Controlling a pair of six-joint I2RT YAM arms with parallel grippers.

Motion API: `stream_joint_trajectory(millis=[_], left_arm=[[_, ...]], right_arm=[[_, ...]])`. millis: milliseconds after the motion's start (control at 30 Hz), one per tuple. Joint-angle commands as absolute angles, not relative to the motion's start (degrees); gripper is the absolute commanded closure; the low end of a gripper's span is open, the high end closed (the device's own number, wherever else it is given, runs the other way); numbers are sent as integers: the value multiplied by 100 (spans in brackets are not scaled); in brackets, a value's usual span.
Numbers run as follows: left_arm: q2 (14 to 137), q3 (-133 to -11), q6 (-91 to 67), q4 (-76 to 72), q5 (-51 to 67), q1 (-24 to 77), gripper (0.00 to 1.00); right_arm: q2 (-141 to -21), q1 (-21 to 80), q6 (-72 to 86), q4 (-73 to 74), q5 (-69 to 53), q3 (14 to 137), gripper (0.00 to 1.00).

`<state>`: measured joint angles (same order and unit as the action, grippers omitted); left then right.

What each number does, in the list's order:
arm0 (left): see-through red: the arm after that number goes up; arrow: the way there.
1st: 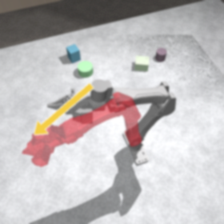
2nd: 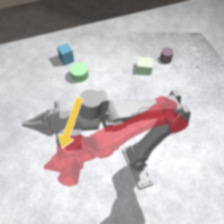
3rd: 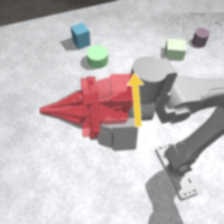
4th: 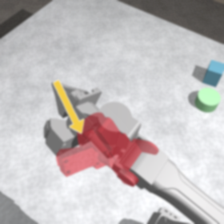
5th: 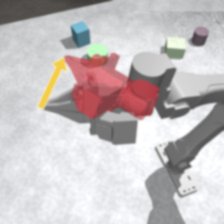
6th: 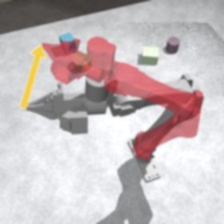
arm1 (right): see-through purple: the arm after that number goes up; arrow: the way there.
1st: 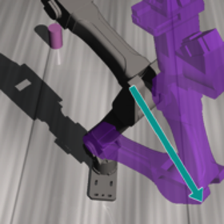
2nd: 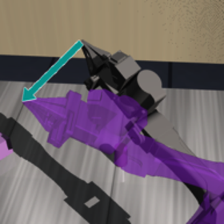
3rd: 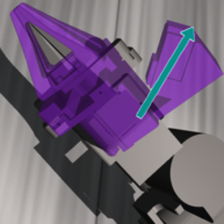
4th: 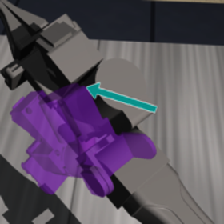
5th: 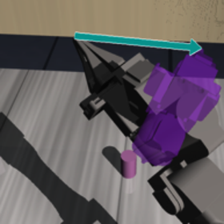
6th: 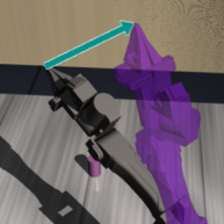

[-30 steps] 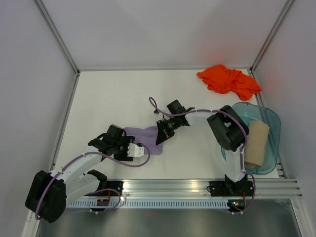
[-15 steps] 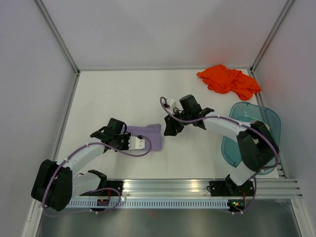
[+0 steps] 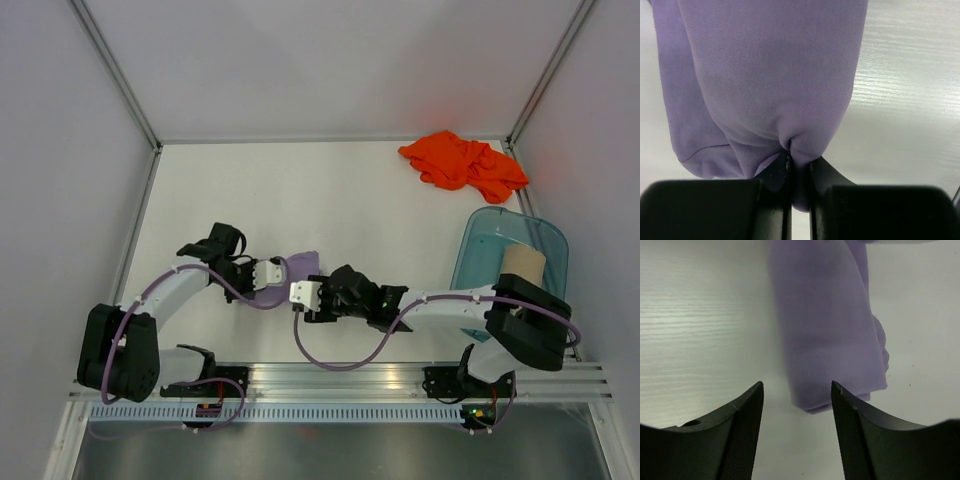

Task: Roll the t-shirts
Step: Roll the tshirt

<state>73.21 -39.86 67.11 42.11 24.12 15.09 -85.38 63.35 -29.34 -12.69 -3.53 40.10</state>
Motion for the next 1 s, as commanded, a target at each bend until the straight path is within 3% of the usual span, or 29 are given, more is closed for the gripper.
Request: stream_joint_trajectory(millis=[0, 233, 300, 333, 367, 433, 533, 667, 700, 733, 800, 967], left_arm=[[7365, -4157, 6987, 4544, 2830, 1538, 95], [7400, -4228, 7093, 4702, 2909, 1503, 95], [7435, -4332, 7145, 4920, 3084, 1433, 94], [7479, -4411, 7189, 5061, 3189, 1372, 94], [7610, -4499, 7242, 5254, 3286, 1258, 94], [7777, -4807, 7408, 5832, 3540, 1143, 94], [7980, -5026, 7750, 6379, 3691, 1020, 93], [8077, -5159, 7989, 7065, 3788, 1020, 86], [8103, -5203, 7859, 7066, 3762, 1020, 83], [8156, -5221, 7797, 7066, 3736, 1020, 68], [8183, -5264, 7569, 7014, 3753, 1020, 50], [7902, -5028, 6779, 6689, 4095, 1037, 41]], right_arm=[[-8990, 6504, -3541, -1968, 780, 4131, 38], [-9685, 6504, -3552, -1916, 868, 4350, 37], [-9870, 6478, -3349, -1777, 1010, 4456, 44], [-9896, 6434, -3262, -1714, 1011, 4508, 67], [-9870, 6399, -3017, -1627, 967, 4587, 82], [-9670, 6233, -2857, -1321, 592, 4623, 100], [-9266, 5987, -2611, -419, -277, 4789, 100], [-8930, 5590, -2558, 1228, -2779, 5316, 100], [-8895, 5529, -2523, 1613, -3056, 5370, 100], [-8825, 5450, -2453, 1730, -3276, 5405, 100], [-8772, 5370, -2208, 1819, -3820, 5432, 100], [-8868, 5195, -1908, 1635, -4122, 5353, 100]])
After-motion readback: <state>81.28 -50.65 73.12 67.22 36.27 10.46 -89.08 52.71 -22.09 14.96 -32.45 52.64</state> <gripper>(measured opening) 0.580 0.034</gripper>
